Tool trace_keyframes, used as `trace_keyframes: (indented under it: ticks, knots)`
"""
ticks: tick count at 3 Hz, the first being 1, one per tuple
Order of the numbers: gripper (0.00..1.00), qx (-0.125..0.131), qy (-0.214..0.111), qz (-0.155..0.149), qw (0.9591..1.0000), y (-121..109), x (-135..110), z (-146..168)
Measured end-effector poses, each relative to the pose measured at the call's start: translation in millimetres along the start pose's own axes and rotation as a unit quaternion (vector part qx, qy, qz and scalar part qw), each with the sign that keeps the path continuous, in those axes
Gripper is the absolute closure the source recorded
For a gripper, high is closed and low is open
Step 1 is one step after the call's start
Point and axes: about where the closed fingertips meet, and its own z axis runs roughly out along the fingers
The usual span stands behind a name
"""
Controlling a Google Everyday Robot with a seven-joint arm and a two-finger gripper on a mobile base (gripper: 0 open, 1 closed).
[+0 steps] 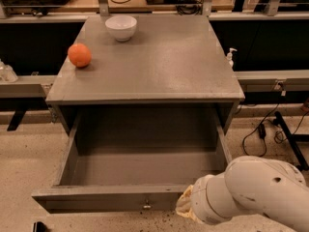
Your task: Close top drawer
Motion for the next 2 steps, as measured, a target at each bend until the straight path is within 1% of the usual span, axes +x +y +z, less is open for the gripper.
trace_keyframes:
  ticks: [1, 2]
  knots:
    - [1.00, 0.021, -0.007, 0.000, 0.9998, -27.1, -11.4, 5.9]
    - [1.00, 0.021, -0.007, 0.000, 0.9998, -27.5, -11.5, 6.0]
